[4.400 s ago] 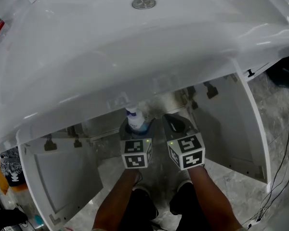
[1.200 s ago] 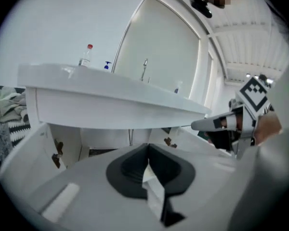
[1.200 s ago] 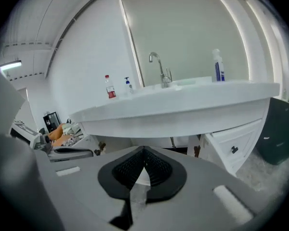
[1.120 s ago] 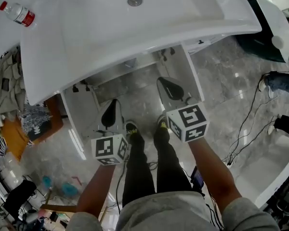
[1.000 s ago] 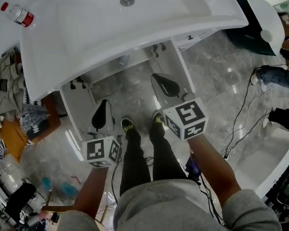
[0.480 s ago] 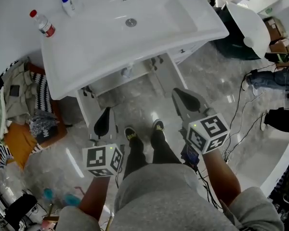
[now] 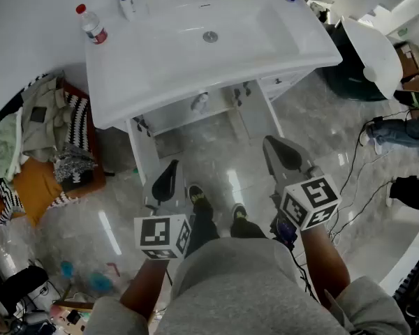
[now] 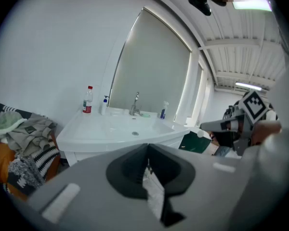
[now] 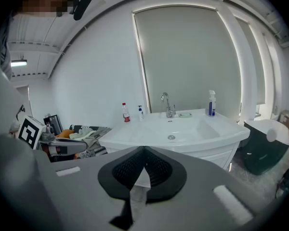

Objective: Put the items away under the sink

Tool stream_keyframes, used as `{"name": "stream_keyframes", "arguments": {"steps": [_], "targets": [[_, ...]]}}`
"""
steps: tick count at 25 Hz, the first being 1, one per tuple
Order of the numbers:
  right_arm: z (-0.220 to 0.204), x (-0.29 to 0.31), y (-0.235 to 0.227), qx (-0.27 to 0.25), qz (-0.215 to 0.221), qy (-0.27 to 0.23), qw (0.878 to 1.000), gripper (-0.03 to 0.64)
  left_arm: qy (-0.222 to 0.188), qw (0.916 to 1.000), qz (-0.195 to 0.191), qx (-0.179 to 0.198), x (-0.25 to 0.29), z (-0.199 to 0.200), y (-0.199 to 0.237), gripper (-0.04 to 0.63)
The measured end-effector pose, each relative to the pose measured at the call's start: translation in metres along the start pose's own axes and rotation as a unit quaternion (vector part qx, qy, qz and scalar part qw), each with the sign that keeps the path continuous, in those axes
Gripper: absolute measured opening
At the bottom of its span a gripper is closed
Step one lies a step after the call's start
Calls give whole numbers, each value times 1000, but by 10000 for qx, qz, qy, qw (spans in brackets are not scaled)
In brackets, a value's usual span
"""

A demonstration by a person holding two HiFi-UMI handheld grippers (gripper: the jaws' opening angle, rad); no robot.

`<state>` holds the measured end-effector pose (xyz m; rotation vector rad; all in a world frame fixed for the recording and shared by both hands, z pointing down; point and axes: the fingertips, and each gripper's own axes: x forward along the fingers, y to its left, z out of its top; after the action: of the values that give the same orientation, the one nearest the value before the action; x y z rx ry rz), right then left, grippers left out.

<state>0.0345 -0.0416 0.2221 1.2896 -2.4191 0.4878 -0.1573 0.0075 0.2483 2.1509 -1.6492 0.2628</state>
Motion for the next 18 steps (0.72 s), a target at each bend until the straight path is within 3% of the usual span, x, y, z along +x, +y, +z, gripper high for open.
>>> {"name": "stream_keyframes", "arguments": {"steps": [5, 8, 18], "targets": [[-2, -21, 3, -317, 281, -129, 9990, 0, -35, 9990, 411, 149, -22, -3, -19, 12], [-10, -50, -5, -483, 377, -231, 9979, -1, -62, 9985, 523, 163, -34, -8, -53, 12], [-44, -151, -29, -361, 698, -581, 9952, 0, -393, 9957, 804, 251, -96, -28, -170, 12]]}}
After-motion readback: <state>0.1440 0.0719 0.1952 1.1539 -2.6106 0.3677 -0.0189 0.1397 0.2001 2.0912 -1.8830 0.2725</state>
